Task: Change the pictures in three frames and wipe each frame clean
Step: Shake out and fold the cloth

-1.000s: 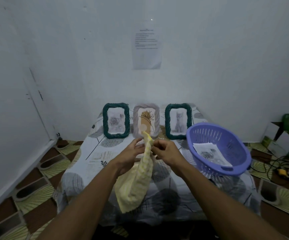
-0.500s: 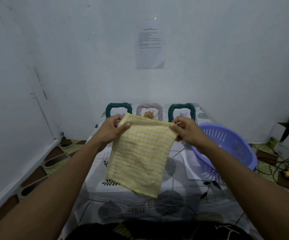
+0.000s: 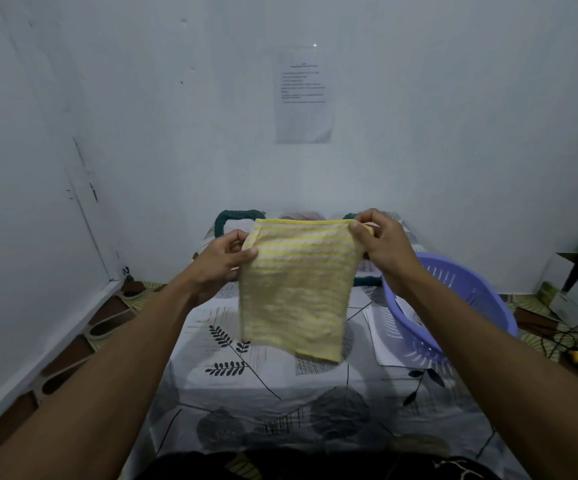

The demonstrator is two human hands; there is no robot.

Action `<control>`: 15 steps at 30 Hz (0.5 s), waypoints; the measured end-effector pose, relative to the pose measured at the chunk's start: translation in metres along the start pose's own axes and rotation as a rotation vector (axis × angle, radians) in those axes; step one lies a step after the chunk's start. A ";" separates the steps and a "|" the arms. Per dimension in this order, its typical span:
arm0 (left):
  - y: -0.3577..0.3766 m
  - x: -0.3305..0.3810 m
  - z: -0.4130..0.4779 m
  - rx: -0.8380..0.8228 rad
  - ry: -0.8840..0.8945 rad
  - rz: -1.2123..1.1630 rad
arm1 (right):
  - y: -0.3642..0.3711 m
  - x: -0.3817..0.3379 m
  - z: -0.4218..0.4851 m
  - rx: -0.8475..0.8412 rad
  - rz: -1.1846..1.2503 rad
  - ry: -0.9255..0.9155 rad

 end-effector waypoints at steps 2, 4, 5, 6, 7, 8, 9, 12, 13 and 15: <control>0.000 0.000 0.002 0.058 -0.003 0.128 | 0.003 -0.013 0.008 -0.007 -0.001 -0.066; 0.000 0.007 0.006 0.170 0.055 0.358 | 0.008 -0.025 0.015 -0.098 -0.016 -0.099; 0.002 0.013 0.007 0.206 0.108 0.461 | 0.012 -0.029 0.018 -0.157 -0.012 -0.097; 0.008 0.021 0.007 0.205 0.175 0.535 | 0.017 -0.034 0.020 -0.212 0.000 -0.083; 0.016 0.030 0.006 0.170 0.239 0.583 | 0.022 -0.037 0.021 -0.261 0.016 -0.061; 0.026 0.038 0.006 0.109 0.275 0.620 | 0.026 -0.040 0.020 -0.305 0.043 -0.041; 0.036 0.045 0.007 0.038 0.282 0.643 | 0.029 -0.042 0.019 -0.344 0.084 -0.027; 0.053 0.052 0.012 -0.141 0.195 0.550 | 0.036 -0.036 0.011 -0.374 0.241 0.035; 0.054 0.050 0.013 -0.167 0.167 0.490 | 0.037 -0.031 0.006 -0.350 0.281 0.068; 0.053 0.044 0.015 -0.138 0.140 0.426 | 0.038 -0.014 -0.008 -0.296 0.359 0.146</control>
Point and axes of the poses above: each hand's wrist, its own z-axis towards the middle knuckle, its own y-axis out of the palm, x = y × z, the point moved 1 cm from there along z, towards the middle knuckle, and after that the axes turned 8 degrees about -y, right-handed, at the moved point
